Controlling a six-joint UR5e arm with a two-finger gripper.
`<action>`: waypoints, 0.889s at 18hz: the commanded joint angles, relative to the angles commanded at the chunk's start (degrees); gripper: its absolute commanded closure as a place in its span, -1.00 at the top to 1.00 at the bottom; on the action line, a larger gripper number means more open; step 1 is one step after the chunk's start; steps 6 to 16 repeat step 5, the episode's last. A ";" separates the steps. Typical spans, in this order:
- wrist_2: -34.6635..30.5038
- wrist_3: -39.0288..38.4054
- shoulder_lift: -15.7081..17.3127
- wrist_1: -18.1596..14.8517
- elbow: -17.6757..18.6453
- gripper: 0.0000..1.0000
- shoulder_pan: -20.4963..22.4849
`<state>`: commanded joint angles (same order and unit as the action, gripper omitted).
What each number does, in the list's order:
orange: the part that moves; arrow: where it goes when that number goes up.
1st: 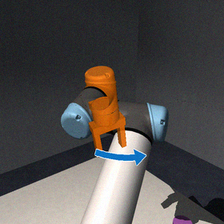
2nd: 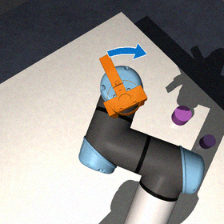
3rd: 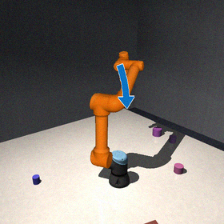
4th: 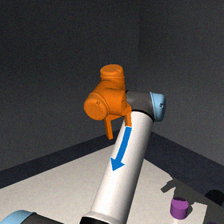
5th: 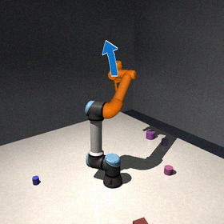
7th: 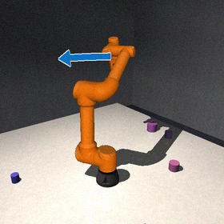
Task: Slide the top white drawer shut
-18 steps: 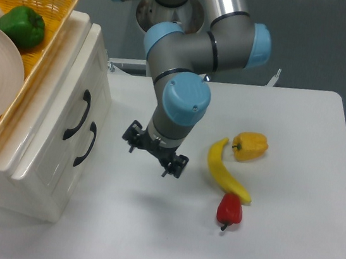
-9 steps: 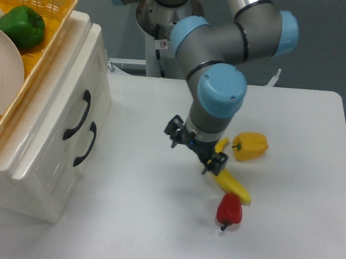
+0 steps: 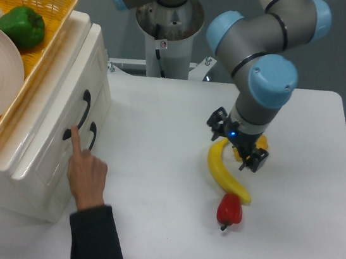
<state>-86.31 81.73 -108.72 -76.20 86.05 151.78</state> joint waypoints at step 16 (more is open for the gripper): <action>0.18 0.18 0.70 2.90 0.17 1.00 1.05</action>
